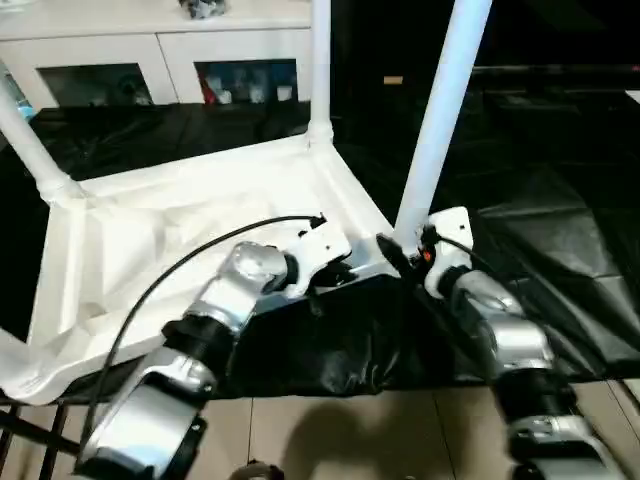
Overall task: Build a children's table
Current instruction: Rotate leg to tighten
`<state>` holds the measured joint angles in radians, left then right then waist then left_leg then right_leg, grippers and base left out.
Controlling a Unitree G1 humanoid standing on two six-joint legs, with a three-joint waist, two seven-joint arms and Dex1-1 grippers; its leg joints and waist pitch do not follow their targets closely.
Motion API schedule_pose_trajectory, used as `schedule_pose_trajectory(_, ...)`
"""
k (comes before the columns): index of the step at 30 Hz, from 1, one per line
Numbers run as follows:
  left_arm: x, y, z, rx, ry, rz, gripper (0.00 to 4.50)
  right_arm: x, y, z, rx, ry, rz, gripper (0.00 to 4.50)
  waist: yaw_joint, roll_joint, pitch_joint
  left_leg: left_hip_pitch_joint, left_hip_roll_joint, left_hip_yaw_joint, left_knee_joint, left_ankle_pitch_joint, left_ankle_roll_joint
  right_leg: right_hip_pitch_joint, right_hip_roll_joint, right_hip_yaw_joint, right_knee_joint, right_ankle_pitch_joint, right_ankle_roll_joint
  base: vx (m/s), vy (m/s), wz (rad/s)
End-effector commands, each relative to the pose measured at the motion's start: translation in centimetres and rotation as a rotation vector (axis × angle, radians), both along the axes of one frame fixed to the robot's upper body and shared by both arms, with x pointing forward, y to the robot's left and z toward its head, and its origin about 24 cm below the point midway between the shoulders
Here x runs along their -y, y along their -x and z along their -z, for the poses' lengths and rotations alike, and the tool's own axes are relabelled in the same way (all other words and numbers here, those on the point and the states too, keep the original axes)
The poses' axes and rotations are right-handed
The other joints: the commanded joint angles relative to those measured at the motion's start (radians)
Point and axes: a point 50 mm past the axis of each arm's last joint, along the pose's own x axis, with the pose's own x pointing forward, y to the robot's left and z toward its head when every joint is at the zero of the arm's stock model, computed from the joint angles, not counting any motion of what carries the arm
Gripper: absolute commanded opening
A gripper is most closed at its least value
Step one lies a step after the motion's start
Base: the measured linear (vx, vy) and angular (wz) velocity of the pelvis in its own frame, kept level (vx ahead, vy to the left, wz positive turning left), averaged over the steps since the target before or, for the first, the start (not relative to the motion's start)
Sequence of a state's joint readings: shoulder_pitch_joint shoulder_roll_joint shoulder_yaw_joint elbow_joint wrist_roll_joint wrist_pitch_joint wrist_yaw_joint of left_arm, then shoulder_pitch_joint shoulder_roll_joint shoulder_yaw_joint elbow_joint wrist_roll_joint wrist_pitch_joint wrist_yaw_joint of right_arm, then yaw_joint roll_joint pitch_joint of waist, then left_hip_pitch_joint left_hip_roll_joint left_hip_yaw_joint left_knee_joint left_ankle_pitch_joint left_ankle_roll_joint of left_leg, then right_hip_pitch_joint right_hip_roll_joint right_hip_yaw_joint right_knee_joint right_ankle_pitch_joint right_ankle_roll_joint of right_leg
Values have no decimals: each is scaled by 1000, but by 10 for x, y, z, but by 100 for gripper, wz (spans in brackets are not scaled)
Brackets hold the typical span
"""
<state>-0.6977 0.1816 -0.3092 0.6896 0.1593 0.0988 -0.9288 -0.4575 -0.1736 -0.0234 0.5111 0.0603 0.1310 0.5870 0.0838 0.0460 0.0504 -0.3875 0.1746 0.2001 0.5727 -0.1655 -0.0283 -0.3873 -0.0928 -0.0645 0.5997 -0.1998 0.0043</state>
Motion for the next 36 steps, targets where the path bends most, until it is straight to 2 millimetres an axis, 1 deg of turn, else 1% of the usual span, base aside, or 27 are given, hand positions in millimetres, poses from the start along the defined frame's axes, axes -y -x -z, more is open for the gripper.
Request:
schedule_pose_trajectory(1, 11, 7, -5, 21, 12, 116, 0, -29, 13, 7, -33, -4, -243, 358, 5, -9, -64, 17, 59, -29, -61, -181, 72, 39, -67, 42, -61, -25, -250, 0, 0, 0)
schedule_pose_trajectory(2, 7, 8, -5, 18, 5, 141, 0, -23, 15, 6, -33, 7, -300, 358, 4, -10, -65, 16, 58, -28, -59, -171, 80, 41, -66, 42, -59, -10, -256, 0, 0, 0)
schedule_pose_trajectory(3, 0, 10, -4, 6, 2, 169, 0, -16, 20, 3, -39, 12, -389, 358, 9, -10, -66, 16, 58, -27, -55, -159, 95, 44, -66, 39, -56, 9, -264, 0, 0, 0)
schedule_pose_trajectory(4, -2, 10, -5, 2, 4, 176, 0, -14, 21, 2, -42, 15, -414, 358, 12, -11, -66, 15, 59, -27, -54, -156, 103, 46, -66, 39, -55, 17, -266, 0, 0, 0)
schedule_pose_trajectory(5, -7, 11, -6, -12, 17, 199, 0, -8, 24, 0, -61, 29, -496, 358, 14, -6, -64, 15, 61, -26, -54, -163, 113, 42, -66, 37, -54, 9, -275, 0, 0, 0)
schedule_pose_trajectory(7, -9, 12, -7, -16, 21, 206, 0, -6, 25, -1, -69, 33, -519, 358, 14, -9, -62, 17, 62, -25, -55, -179, 111, 40, -65, 37, -58, -18, -280, 0, 0, 0)
schedule_pose_trajectory(8, -15, 13, -10, -52, 40, 242, 0, 1, 26, -4, -95, 43, -599, 358, 15, -6, -60, 19, 64, -25, -57, -199, 102, 38, -67, 38, -61, -57, -281, 0, 0, 0)
schedule_pose_trajectory(10, -21, 14, -13, -74, 46, 268, 0, 5, 28, -7, -107, 70, -680, 358, 18, -6, -58, 21, 65, -26, -60, -227, 85, 38, -66, 38, -63, -105, -284, 0, 0, 0)
schedule_pose_trajectory(12, -23, 14, -13, -79, 44, 275, 0, 6, 28, -8, -109, 79, -702, 358, 20, -5, -59, 22, 68, -27, -62, -228, 77, 36, -66, 39, -60, -96, -286, 0, 0, 0)
schedule_pose_trajectory(13, -26, 14, -14, -84, 40, 284, 0, 7, 29, -9, -116, 96, -741, 358, 20, -5, -59, 23, 68, -27, -62, -226, 75, 35, -66, 40, -60, -91, -288, 0, 0, 0)
schedule_pose_trajectory(14, -30, 15, -15, -98, 37, 302, 0, 9, 31, -11, -144, 112, -807, 358, 23, -8, -60, 22, 66, -26, -59, -220, 76, 37, -67, 40, -58, -80, -291, 0, 0, 0)
schedule_pose_trajectory(15, -32, 15, -16, -99, 34, 304, 0, 10, 32, -11, -154, 125, -835, 358, 24, -10, -61, 23, 66, -26, -59, -216, 79, 38, -68, 40, -57, -76, -292, 0, 0, 0)
schedule_pose_trajectory(17, -33, 14, -16, -100, 32, 305, 0, 10, 32, -11, -162, 136, -852, 358, 27, -8, -61, 23, 67, -26, -57, -198, 87, 36, -68, 40, -55, -60, -295, 0, 0, 0)
schedule_pose_trajectory(19, -36, 14, -17, -104, 21, 310, 0, 10, 32, -11, -173, 153, -877, 358, 31, -11, -64, 21, 66, -26, -54, -171, 98, 38, -69, 39, -51, -34, -300, 0, 0, 0)
schedule_pose_trajectory(20, -38, 14, -17, -105, 18, 311, 0, 10, 32, -11, -175, 158, -886, 333, 30, -11, -64, 20, 65, -26, -53, -165, 101, 38, -69, 39, -50, -29, -301, 0, 0, 0)
schedule_pose_trajectory(23, -42, 13, -18, -111, 10, 313, 0, 10, 31, -10, -182, 168, -903, 325, 32, -11, -67, 19, 65, -26, -50, -149, 109, 36, -69, 38, -47, -15, -305, 0, 0, 0)
schedule_pose_trajectory(24, -43, 13, -18, -113, 7, 314, 0, 10, 31, -10, -184, 164, -908, 293, 32, -10, -66, 19, 65, -25, -49, -152, 110, 35, -69, 38, -47, -15, -310, 0, 0, 0)
schedule_pose_trajectory(27, -44, 13, -18, -115, 4, 316, 0, 9, 31, -10, -190, 157, -921, 282, 33, -11, -68, 16, 66, -26, -46, -146, 113, 34, -68, 38, -43, -8, -308, 0, 0, 0)
schedule_pose_trajectory(29, -45, 12, -18, -113, -1, 312, 0, 8, 32, -9, -191, 161, -926, 270, 34, -10, -65, 15, 66, -26, -46, -164, 110, 31, -67, 38, -45, -29, -307, 0, 0, 0)
schedule_pose_trajectory(31, -45, 12, -18, -112, -4, 309, 0, 7, 33, -8, -193, 157, -927, 265, 33, -9, -63, 16, 67, -27, -49, -199, 92, 31, -68, 39, -50, -78, -300, 0, 0, 0)
schedule_pose_trajectory(34, -45, 11, -17, -105, -3, 291, 0, 5, 36, -5, -189, 130, -907, 262, 32, -10, -65, 18, 67, -27, -49, -204, 81, 31, -68, 40, -49, -80, -296, 0, 0, 0)
schedule_pose_trajectory(35, -45, 11, -17, -104, 0, 283, 0, 4, 36, -4, -187, 119, -897, 262, 33, -10, -65, 17, 67, -26, -49, -201, 83, 30, -67, 41, -48, -74, -295, 0, 0, 0)
schedule_pose_trajectory(36, -43, 9, -17, -93, 6, 256, 0, 3, 37, -2, -189, 93, -863, 262, 34, -9, -67, 18, 67, -26, -48, -193, 84, 31, -69, 40, -47, -62, -296, 0, 0, 0)
